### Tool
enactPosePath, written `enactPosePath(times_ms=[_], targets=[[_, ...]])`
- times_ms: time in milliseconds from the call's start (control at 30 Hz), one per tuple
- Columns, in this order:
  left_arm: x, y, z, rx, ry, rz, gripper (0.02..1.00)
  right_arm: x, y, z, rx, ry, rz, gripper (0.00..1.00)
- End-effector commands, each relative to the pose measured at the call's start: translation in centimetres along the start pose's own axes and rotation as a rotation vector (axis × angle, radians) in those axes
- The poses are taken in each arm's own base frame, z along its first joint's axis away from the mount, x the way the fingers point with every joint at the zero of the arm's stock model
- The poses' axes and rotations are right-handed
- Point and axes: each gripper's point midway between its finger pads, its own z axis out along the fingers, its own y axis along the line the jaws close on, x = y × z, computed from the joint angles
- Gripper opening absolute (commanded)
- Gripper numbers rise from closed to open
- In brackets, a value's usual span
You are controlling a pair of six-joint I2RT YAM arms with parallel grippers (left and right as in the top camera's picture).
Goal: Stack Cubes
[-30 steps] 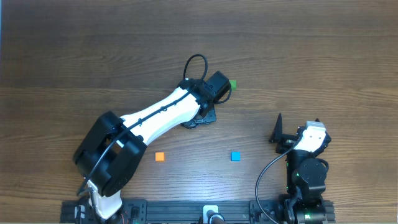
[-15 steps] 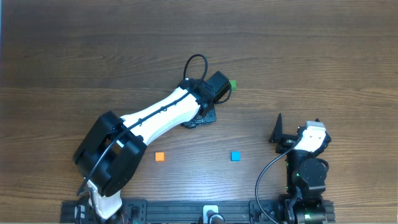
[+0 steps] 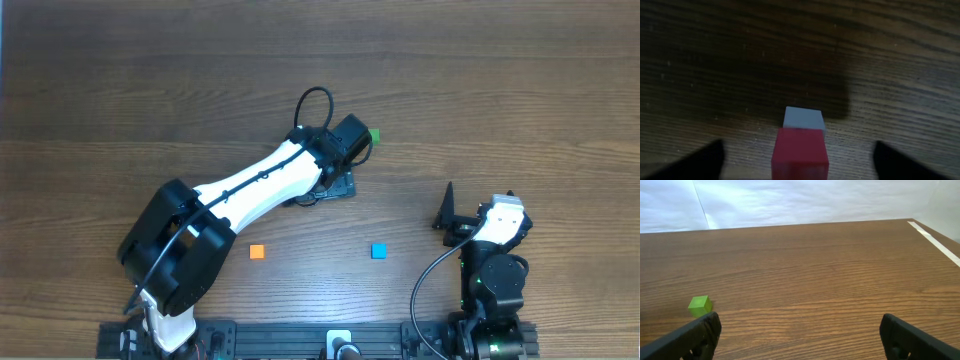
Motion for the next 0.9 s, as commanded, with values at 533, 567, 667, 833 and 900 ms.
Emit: enactPosePath(times_ms=[533, 567, 667, 833, 900], targets=[[2.8, 6.4, -13.3, 0.055, -0.202, 0.054, 1.000, 0.2, -0.3, 0.0, 0.014, -0.001, -0.007, 0.993], [3.4, 6.9, -12.9, 0.049, -0.203, 0.061, 1.000, 0.2, -0.3, 0.0, 0.014, -0.001, -0.007, 0.993], [5.1, 8.9, -10.8, 0.037, -0.191, 0.023, 0.996, 0.2, -0.3, 0.0, 0.014, -0.001, -0.007, 0.991], [7.1, 11.6, -6.6, 0.039, -0.148, -0.019, 0.947, 0.2, -0.3, 0.0, 0.014, -0.001, -0.007, 0.993], [7.5, 12.3, -5.5, 0.031, -0.132, -0.032, 0.939, 0.2, -0.3, 0.0, 0.014, -0.001, -0.007, 0.991]])
